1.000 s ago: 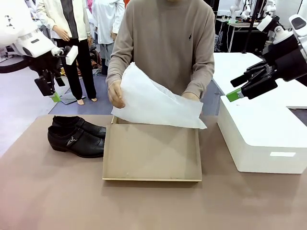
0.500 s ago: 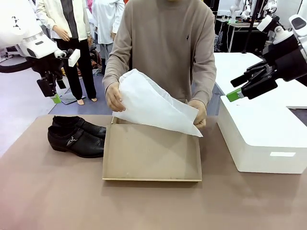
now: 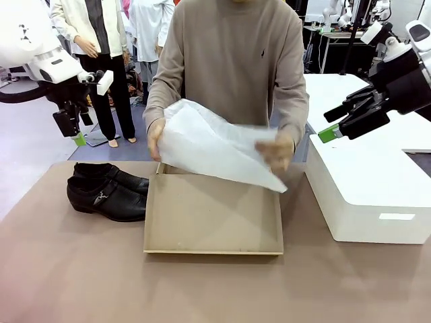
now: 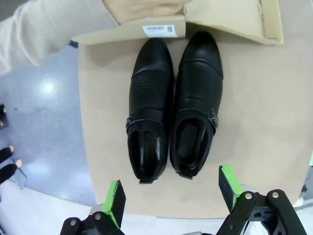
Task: Pack the shoes into the box.
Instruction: Place one shoe of the Shoes into the Shoes Box.
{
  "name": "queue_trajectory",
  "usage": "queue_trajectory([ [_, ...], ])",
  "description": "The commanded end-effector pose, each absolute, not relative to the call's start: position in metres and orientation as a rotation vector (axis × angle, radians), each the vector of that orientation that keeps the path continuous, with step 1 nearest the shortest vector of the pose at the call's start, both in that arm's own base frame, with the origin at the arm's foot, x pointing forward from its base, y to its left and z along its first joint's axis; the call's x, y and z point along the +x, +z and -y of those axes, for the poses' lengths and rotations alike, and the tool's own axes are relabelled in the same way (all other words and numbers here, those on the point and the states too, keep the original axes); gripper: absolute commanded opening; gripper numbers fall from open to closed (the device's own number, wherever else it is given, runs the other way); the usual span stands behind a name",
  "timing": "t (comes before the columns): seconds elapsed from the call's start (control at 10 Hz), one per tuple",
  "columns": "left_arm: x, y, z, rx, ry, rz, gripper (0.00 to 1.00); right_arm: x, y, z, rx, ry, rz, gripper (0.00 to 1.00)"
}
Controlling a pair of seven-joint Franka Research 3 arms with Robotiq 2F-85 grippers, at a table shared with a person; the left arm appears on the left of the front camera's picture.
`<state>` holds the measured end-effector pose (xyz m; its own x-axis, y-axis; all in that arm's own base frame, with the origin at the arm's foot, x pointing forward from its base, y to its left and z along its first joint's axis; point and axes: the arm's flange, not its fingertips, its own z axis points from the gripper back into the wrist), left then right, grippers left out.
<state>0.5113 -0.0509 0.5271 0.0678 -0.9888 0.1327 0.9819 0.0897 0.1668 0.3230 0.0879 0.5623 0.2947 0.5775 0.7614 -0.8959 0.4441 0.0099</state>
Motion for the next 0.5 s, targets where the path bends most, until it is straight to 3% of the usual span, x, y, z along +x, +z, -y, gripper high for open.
queue_trajectory([
  [0.0, 0.538, 0.518, 0.045, 0.077, -1.492, 0.192, 1.0, 0.327, 0.562, -0.087, 0.505, 1.061, 0.784, 1.0],
  [0.4, 0.577, 0.49, 0.027, 0.099, -1.544, 0.182, 1.0, 0.327, 0.562, -0.087, 0.505, 1.061, 0.784, 1.0],
])
